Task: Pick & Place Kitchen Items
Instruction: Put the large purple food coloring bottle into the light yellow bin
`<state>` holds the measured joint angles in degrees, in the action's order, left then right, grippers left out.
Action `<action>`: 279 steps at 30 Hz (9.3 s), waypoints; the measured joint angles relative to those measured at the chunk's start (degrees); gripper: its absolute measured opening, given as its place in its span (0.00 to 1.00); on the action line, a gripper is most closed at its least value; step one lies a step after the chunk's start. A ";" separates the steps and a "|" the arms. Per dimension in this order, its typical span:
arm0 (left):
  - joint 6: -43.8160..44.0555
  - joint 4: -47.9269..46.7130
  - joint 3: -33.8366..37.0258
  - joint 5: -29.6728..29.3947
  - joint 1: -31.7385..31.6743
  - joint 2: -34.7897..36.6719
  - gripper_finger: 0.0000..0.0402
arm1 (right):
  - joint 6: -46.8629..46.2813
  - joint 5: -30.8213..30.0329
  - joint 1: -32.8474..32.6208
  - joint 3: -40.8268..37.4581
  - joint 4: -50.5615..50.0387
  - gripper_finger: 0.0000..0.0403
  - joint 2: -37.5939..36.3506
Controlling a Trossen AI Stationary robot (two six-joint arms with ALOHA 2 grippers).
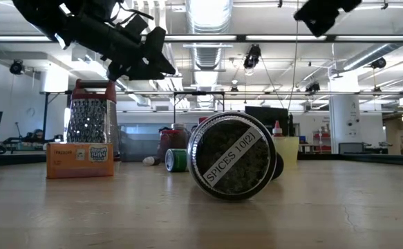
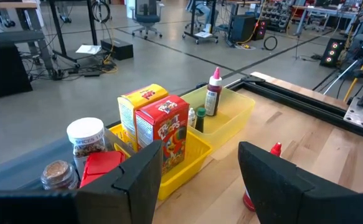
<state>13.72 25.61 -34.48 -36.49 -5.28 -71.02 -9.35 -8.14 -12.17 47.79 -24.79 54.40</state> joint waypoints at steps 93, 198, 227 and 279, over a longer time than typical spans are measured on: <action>-0.01 -1.70 0.04 0.00 0.01 0.02 0.54 | -77.13 17.68 9.03 31.15 -23.59 0.63 62.05; -0.02 -2.21 0.11 0.00 0.02 0.02 0.54 | -55.72 -67.52 -2.01 -7.73 10.22 0.57 49.76; -0.02 -2.28 0.11 0.00 0.01 0.02 0.54 | -23.51 -59.88 -0.35 -0.07 -0.36 0.83 5.52; -0.01 -2.32 0.11 0.00 0.02 0.02 0.54 | -3.36 -0.81 21.49 1.66 -20.82 0.63 5.39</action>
<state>13.71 23.29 -34.37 -36.49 -5.26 -71.00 -12.71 -8.95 9.32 49.45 -45.61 59.79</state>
